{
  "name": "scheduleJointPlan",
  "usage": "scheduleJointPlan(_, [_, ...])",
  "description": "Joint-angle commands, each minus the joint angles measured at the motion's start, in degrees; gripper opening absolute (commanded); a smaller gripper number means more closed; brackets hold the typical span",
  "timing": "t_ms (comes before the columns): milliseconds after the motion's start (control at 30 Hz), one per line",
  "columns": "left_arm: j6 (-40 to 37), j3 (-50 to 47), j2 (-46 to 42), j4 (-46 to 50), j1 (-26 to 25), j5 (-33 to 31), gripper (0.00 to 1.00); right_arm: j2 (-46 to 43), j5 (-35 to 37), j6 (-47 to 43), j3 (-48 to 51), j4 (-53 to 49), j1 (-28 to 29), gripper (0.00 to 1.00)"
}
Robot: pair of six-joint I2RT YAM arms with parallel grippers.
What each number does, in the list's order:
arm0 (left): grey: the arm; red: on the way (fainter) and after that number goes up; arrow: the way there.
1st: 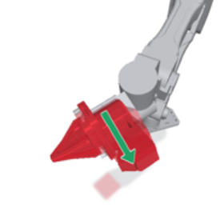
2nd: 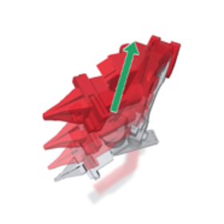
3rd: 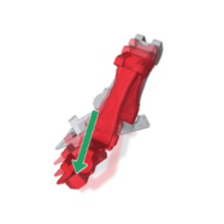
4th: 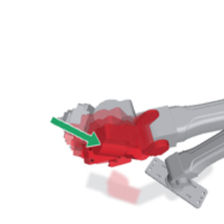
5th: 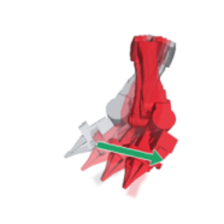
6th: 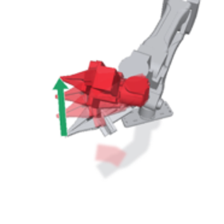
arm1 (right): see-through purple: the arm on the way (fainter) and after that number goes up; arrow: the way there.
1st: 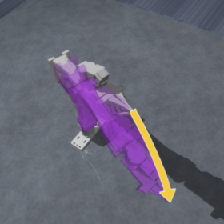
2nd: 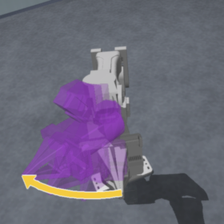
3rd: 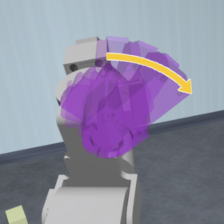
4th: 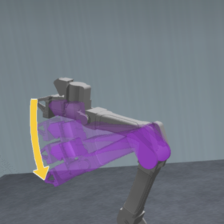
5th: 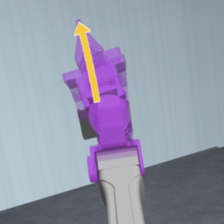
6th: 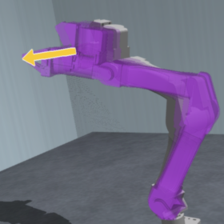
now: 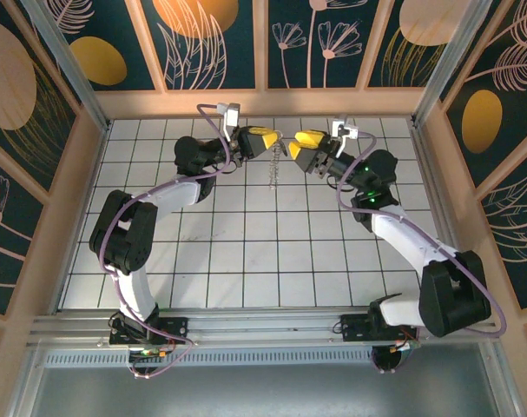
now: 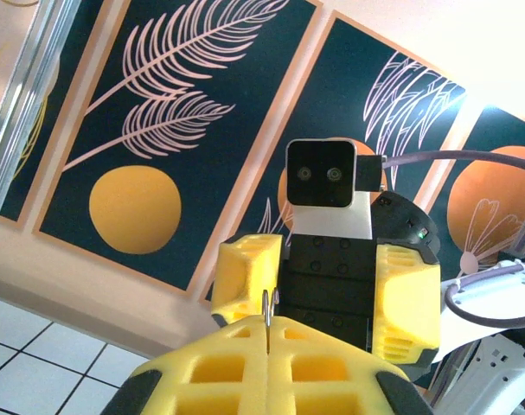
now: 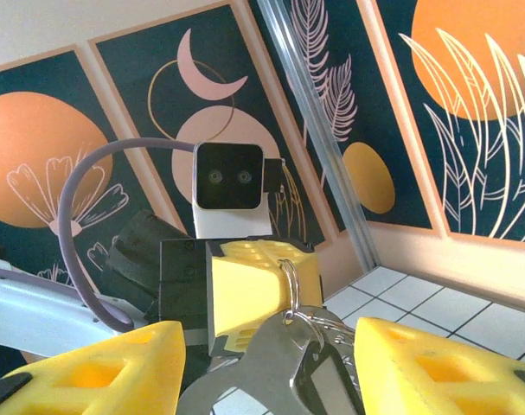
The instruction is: Put the keys on the keyring
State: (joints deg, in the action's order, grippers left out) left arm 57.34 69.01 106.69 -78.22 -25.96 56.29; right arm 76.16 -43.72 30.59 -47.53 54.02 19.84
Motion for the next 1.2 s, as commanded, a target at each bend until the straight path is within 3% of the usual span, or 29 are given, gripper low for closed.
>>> scheduleJointPlan(0, [0.6,1.4,-0.2,-2.6,-0.5,-0.9,0.0,2.4,0.3,1.8,-2.3,5.7,0.9,0.55])
scheduleJointPlan(433, [0.5,1.4,-0.1,-2.6,-0.7,-0.9,0.0,6.8,-0.9,3.7,-3.8,10.2,2.5,0.55])
scheduleJointPlan(700, [0.6,1.5,0.2,-2.6,-0.8,-0.8,0.0,8.3,-0.7,4.0,-4.8,10.1,2.7,0.5])
scheduleJointPlan(1067, [0.7,1.4,0.1,-2.7,-0.9,-0.8,0.0,8.8,-0.8,3.8,-5.2,9.7,2.7,0.05])
scheduleJointPlan(1167, [0.7,1.4,0.3,-2.6,-0.9,-0.8,0.0,8.4,-0.9,3.2,-5.4,9.0,2.7,0.0])
